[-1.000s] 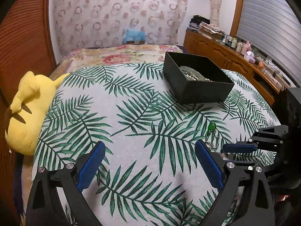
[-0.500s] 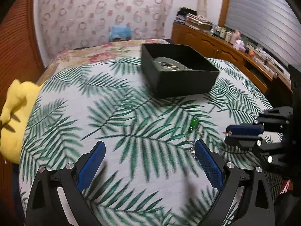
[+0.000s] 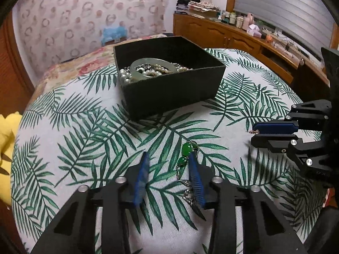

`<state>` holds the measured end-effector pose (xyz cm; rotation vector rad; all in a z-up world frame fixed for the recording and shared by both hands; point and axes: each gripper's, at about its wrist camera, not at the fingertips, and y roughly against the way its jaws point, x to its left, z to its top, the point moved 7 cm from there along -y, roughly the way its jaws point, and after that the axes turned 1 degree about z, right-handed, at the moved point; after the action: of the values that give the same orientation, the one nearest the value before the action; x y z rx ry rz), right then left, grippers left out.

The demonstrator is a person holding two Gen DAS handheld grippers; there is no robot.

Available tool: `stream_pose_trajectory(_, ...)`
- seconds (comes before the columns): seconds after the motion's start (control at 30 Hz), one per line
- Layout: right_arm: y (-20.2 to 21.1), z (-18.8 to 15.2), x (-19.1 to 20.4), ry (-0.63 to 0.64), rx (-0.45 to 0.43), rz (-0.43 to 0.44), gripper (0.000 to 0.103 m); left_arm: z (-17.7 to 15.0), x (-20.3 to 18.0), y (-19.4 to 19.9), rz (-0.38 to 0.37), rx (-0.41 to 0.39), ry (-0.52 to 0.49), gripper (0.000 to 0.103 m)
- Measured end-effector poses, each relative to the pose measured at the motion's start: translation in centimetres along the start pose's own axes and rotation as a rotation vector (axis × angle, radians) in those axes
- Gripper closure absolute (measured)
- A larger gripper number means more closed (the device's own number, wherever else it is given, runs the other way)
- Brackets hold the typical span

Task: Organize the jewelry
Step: 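Grasp the silver charm with the right tool while the left tool grasps the green pendant chain, then carry the pendant into the box and open the left tool while the right tool releases the charm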

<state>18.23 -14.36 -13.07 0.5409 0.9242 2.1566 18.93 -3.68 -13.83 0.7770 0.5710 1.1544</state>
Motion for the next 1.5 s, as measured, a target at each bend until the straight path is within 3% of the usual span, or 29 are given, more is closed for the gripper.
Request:
stream_pose_trajectory(0.17,-0.4,0.2,-0.5,-0.009,-0.002,0.006,0.086,0.3,0.2,-0.1,0.011,-0.008,-0.015,0.095)
stream_pose_trajectory(0.43,-0.2,1.1,-1.3,-0.008,-0.021,0.003,0.086,1.4,0.0,0.8,-0.021,-0.041,0.011,0.096)
stream_pose_trajectory(0.8,1.0,5.3,-1.7,0.03,-0.091,-0.011,0.086,5.5,0.5,4.8,-0.039,-0.16,0.029,0.096)
stream_pose_trajectory(1.2,1.5,9.8,-1.6,0.055,-0.167,-0.023,0.086,10.3,1.8,7.4,-0.015,-0.279,0.039,0.096)
stream_pose_trajectory(1.5,0.1,11.8,-3.0,0.024,-0.186,-0.008,0.086,12.9,3.2,6.6,0.027,-0.299,0.035,0.096)
